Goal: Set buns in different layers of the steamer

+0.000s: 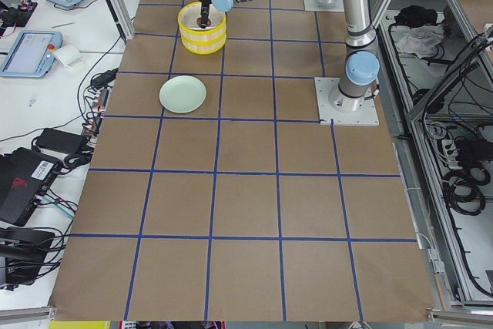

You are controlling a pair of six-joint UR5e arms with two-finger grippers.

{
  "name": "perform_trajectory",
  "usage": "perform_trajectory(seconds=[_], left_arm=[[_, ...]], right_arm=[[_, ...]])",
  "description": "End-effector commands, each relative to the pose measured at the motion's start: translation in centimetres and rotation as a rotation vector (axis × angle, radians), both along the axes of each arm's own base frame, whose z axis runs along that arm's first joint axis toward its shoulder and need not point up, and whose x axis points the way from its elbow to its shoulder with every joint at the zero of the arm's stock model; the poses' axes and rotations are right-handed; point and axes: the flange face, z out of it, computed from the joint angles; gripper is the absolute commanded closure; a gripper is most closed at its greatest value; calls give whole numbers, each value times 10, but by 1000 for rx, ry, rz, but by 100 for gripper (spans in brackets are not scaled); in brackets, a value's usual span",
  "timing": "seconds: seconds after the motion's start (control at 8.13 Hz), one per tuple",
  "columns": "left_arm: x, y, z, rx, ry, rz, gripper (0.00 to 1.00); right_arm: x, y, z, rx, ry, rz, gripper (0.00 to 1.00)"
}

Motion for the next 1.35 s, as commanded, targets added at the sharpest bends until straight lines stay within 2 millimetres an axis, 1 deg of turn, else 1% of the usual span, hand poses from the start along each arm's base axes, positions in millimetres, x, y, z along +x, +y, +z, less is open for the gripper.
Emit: perform_trajectory(seconds=[0.0,0.25,0.37,0.49,0.61,0.86,0.98,1.23], left_arm=[[5,-1,-1,9,-2,16,0],[6,-1,8,-1,1,18,0],[15,2,24,-4,-5,28,0],[48,8,52,28,-15,68,0],[84,22,74,102,-34,105,0],[142,56,133,160,-36,196,0],[162,62,147,153,-38,224,0],[186,65,149,161,-52,248,0]], right_arm=[[0,0,-1,1,0,-1,0],[0,0,-1,1,0,-1,0],[0,0,-1,3,0,1,0],[0,0,-1,3,0,1,0],[0,0,-1,3,0,1,0],[0,0,-3,6,0,-1,0],[0,0,-3,4,0,-1,0],[2,2,3,-8,2,2,0]])
